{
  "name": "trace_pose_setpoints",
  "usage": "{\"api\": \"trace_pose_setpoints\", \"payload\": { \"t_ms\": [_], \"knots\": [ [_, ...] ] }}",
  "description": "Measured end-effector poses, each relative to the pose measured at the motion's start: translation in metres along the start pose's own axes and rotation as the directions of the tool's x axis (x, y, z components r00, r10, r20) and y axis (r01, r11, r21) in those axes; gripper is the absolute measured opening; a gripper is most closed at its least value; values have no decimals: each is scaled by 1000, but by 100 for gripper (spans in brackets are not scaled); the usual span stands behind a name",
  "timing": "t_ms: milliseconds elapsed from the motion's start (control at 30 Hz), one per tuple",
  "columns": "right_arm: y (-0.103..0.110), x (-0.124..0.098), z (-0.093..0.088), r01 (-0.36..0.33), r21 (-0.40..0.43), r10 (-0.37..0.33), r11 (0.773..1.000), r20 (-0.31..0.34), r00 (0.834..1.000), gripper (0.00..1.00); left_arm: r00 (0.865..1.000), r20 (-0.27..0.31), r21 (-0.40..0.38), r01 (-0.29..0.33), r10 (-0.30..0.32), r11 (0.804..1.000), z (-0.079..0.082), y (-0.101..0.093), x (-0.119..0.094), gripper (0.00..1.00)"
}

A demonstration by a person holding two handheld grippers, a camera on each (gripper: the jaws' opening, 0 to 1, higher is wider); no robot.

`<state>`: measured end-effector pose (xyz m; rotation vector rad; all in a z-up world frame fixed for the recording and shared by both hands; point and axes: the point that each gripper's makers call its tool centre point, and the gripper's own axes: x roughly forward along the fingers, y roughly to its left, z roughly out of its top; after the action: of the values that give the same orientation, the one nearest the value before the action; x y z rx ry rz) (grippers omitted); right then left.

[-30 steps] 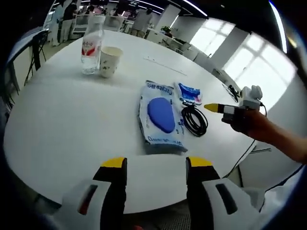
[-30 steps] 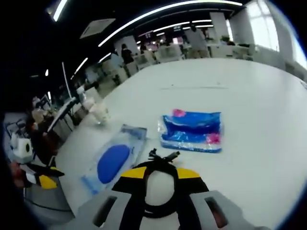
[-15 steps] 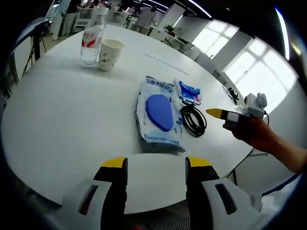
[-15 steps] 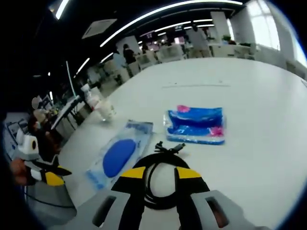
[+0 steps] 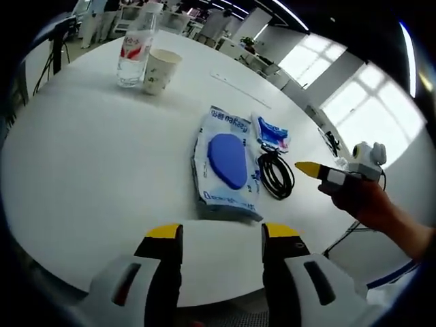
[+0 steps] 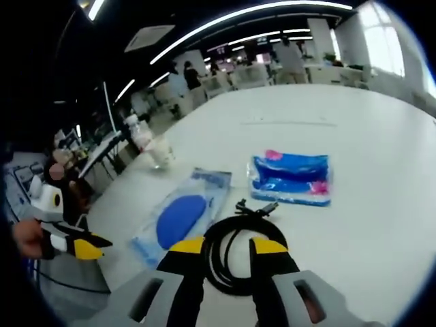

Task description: Arrange the tabletop items into an orderly group along one side of the table until the central work area is clear of visible clutter.

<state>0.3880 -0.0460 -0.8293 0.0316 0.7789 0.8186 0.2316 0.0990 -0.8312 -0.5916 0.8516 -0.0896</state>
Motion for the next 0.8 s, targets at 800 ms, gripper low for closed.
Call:
{"api": "trace_pose_setpoints", "payload": {
  "t_ms": [800],
  "knots": [
    [15,-11,-4,-10,-4,10,1000,13,1000,25,1000,-7,-221,16,-18,975,-7,-11,38,42]
  ]
}}
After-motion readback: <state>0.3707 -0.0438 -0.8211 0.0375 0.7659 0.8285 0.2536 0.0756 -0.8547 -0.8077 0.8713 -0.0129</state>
